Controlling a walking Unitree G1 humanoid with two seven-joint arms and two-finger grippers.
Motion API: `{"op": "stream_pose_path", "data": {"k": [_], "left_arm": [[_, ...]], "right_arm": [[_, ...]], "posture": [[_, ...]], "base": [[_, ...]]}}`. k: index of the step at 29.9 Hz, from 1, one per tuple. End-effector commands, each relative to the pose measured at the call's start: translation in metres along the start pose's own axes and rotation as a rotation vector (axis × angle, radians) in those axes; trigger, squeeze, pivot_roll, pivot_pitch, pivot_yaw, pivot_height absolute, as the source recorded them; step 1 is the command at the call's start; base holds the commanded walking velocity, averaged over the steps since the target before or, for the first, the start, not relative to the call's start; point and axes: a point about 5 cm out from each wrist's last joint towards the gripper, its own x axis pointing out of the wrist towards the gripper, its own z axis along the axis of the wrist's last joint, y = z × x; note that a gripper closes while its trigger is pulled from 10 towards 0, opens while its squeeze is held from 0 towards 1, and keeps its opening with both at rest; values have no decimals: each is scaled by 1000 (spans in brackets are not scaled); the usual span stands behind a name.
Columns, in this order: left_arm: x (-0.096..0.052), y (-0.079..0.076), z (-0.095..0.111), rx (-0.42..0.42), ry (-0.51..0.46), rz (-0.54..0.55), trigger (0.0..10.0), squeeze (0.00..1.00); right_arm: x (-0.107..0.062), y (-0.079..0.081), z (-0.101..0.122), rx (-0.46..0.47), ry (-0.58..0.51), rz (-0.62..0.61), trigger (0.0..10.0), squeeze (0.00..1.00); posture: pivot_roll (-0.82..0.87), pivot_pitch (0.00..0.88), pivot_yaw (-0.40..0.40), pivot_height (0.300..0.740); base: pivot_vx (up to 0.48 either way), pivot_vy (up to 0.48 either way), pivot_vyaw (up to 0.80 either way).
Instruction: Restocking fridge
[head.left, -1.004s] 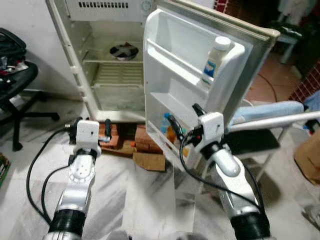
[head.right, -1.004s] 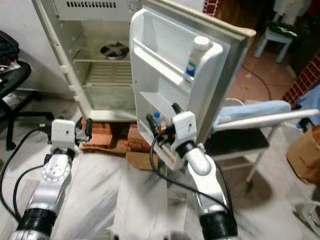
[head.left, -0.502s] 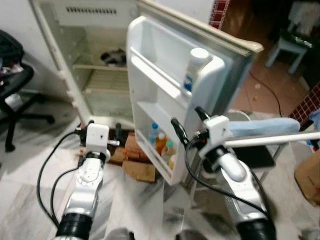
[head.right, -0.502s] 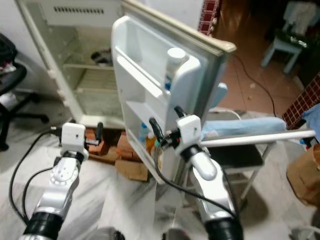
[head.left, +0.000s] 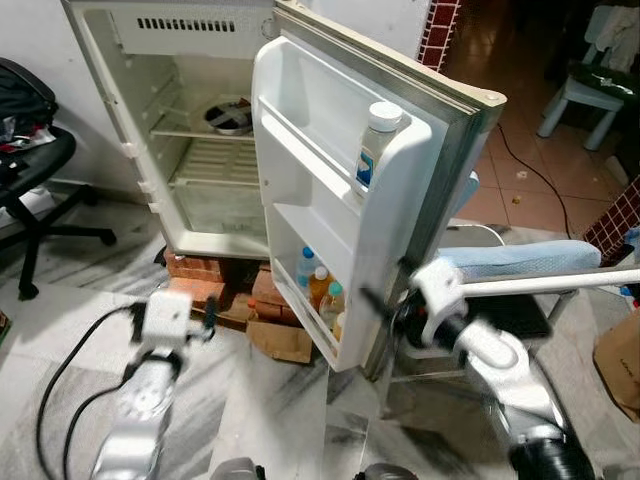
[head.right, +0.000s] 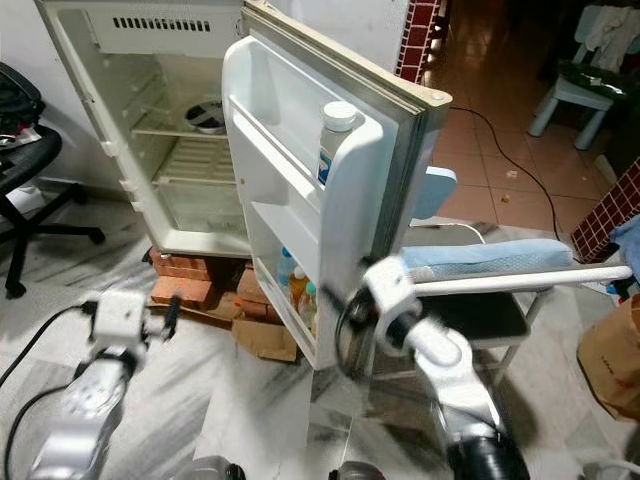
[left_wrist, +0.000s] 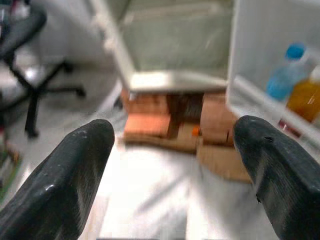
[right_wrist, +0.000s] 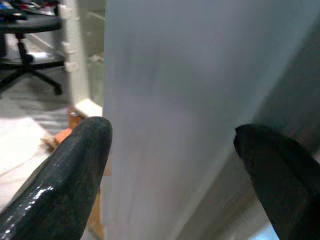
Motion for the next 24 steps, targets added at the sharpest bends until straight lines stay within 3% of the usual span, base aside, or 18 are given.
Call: {"op": "stream_pose_path", "data": {"k": [1,6,8,14,15,19,24], "left_arm": [[-4,0,2,0,8,-44,10000,0],[-7,-3,4,15,4,-69,10000,0],[-7,-4,6,23,3,-74,10000,0],[-7,-6,8,23,16,-109,10000,0],[-6,-7,9,25,15,-118,10000,0],[-6,-7,9,27,18,-122,10000,0],[-7,-6,9,25,27,-122,10000,0]], "right_arm": [[6,-13,15,-16,-52,-66,10000,0],[11,-18,16,-16,-31,-64,10000,0],[8,-16,18,42,-53,-24,10000,0],[-12,9,12,95,-51,232,10000,0],[-19,15,8,117,-22,310,10000,0],[-33,20,-5,131,63,410,10000,0],[-51,7,-26,75,231,443,10000,0]], "posture": [[53,0,-24,740],[64,0,-31,740],[58,0,-29,740],[35,0,-19,740],[32,0,-17,740],[32,1,-14,740],[26,5,-12,740]], "base": [[0,0,0],[0,0,0],[0,0,0],[0,0,0],[0,0,0],[0,0,0],[0,0,0]]}}
